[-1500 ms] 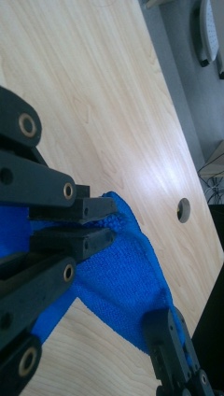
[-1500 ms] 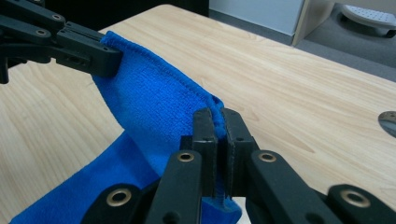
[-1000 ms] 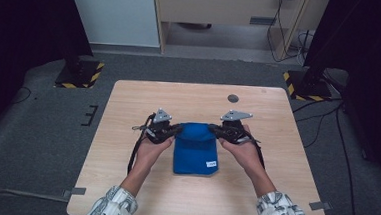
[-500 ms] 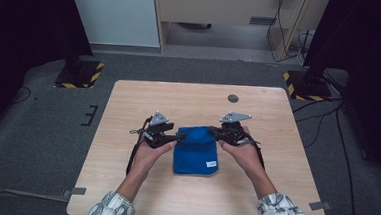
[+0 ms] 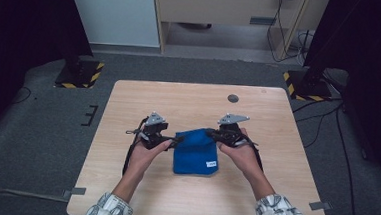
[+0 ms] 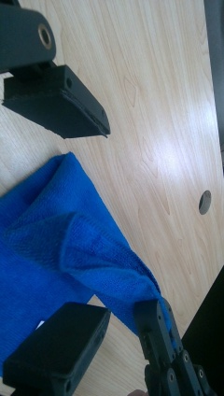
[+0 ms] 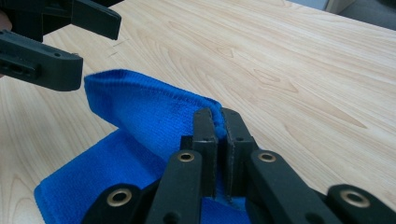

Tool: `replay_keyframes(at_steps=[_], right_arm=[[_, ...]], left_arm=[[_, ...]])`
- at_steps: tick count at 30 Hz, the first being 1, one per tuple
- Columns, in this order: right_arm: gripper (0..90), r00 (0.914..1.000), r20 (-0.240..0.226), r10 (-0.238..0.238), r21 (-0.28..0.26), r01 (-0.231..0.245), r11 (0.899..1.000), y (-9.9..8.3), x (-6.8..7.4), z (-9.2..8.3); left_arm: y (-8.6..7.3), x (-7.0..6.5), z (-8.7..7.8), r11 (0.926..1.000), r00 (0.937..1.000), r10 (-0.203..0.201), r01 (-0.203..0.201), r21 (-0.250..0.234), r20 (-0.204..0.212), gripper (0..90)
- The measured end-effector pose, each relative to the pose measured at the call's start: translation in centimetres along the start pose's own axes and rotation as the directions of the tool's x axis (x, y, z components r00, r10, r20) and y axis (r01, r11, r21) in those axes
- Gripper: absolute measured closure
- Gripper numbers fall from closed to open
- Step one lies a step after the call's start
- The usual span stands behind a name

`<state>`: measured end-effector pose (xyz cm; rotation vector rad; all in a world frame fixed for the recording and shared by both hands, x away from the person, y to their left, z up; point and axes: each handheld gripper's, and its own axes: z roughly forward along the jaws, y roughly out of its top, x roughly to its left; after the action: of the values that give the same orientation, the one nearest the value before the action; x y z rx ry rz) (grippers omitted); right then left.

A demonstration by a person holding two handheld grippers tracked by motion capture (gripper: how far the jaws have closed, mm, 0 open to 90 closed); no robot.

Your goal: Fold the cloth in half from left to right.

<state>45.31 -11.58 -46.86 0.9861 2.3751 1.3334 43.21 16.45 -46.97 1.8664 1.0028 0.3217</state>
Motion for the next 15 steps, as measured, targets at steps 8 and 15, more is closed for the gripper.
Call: replay_keyframes(at_steps=[8,15], right_arm=[[86.2,0.9999,-0.015,0.003,0.001,-0.002,1.000,0.0,0.4,0.1],[86.2,0.9997,-0.025,-0.002,0.007,0.003,1.000,-0.3,0.7,0.2]], left_arm=[[-0.4,1.9,-1.3,0.9980,0.9976,-0.059,0.058,-0.025,-0.035,9.7],[-0.9,3.0,-1.5,0.9970,0.9948,-0.077,0.076,-0.013,-0.067,9.7]])
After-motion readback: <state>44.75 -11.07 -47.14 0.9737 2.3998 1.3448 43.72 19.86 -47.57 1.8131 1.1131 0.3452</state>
